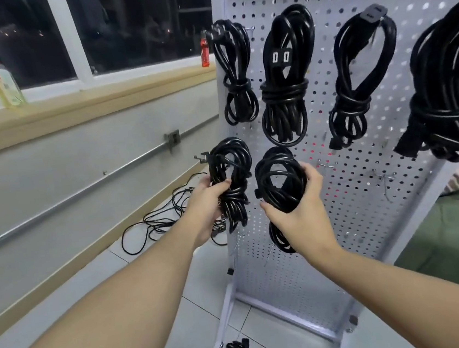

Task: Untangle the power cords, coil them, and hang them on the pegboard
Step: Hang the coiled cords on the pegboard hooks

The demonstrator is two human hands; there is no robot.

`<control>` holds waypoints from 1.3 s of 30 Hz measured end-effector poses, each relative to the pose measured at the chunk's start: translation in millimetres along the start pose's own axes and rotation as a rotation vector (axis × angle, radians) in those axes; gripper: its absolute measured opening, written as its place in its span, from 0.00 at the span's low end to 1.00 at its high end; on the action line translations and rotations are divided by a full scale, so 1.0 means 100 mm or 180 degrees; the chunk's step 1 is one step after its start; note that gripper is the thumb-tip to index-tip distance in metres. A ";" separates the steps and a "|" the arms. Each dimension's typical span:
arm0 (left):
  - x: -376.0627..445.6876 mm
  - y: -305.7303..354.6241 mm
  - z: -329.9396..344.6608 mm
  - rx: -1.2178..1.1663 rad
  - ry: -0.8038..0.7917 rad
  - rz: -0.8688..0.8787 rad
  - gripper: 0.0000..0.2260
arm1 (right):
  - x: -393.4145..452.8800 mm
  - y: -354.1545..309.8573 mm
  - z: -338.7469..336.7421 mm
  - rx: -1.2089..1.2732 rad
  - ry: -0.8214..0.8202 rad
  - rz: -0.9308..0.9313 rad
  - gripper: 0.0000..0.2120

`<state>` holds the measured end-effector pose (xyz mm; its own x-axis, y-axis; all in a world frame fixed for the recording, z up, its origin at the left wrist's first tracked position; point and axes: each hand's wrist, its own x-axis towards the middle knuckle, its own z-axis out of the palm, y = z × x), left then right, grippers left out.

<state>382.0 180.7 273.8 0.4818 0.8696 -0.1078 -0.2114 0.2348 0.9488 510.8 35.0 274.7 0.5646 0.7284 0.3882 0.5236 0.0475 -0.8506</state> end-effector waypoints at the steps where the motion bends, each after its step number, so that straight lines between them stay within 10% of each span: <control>1: 0.03 -0.01 0.01 0.0007 0.0005 -0.0020 0.15 | 0.01 0.00 0.00 0.0012 -0.0013 0.0005 0.39; 29: -0.24 -0.53 -0.16 0.0868 0.1193 0.0143 0.10 | 0.15 0.09 0.23 -0.0100 -0.0311 0.0528 0.44; 34: -0.57 -0.97 -0.48 0.1112 0.1028 -0.0204 0.09 | -0.18 0.31 0.34 -0.0411 0.0330 0.0517 0.49; 39: -0.86 -1.56 -0.85 0.1184 0.1096 -0.0800 0.10 | -1.03 0.89 0.55 -0.0478 0.0244 0.0793 0.29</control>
<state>301.5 106.4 109.4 0.1602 0.9129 -0.3754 0.2180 0.3382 0.9155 463.4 1.8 139.6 0.7311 0.6509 0.2045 0.4481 -0.2321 -0.8633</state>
